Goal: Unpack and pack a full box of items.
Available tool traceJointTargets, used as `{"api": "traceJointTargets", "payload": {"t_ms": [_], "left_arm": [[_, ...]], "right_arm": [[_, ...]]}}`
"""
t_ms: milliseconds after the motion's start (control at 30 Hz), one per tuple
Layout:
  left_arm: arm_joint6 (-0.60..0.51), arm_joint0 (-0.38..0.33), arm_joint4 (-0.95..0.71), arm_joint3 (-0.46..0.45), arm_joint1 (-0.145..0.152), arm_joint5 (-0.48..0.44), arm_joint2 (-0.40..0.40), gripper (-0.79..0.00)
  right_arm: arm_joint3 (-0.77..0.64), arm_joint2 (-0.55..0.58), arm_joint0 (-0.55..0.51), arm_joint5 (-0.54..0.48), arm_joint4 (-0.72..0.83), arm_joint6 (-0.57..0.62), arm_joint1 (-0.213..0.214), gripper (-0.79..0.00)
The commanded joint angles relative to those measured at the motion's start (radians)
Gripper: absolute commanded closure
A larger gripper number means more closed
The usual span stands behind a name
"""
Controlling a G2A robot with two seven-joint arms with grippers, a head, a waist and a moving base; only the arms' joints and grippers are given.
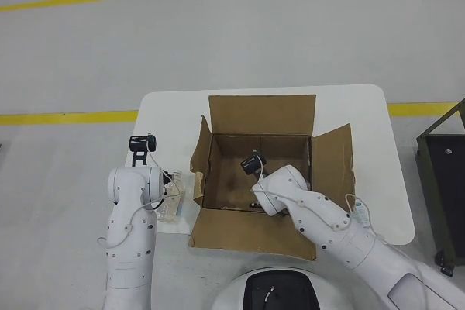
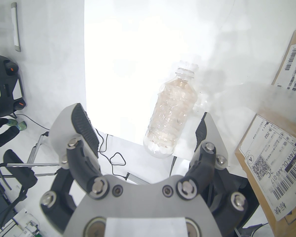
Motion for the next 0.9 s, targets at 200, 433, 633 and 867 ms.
{"api": "traceJointTargets", "payload": {"t_ms": [200, 433, 633, 867], "left_arm": [[0.0, 0.0, 0.0, 0.0, 0.0, 0.0, 0.0, -0.785], [0.0, 0.0, 0.0, 0.0, 0.0, 0.0, 0.0, -0.785], [0.0, 0.0, 0.0, 0.0, 0.0, 0.0, 0.0, -0.785], [0.0, 0.0, 0.0, 0.0, 0.0, 0.0, 0.0, -0.785]], "right_arm": [[0.017, 0.024, -0.018, 0.01, -0.022, -0.009, -0.007, -0.493], [0.048, 0.043, -0.024, -0.003, -0.023, -0.031, -0.016, -0.443], [0.085, 0.049, -0.014, -0.017, -0.018, -0.049, -0.028, -0.425], [0.12, 0.05, -0.004, -0.031, -0.014, -0.058, -0.041, -0.357]]}}
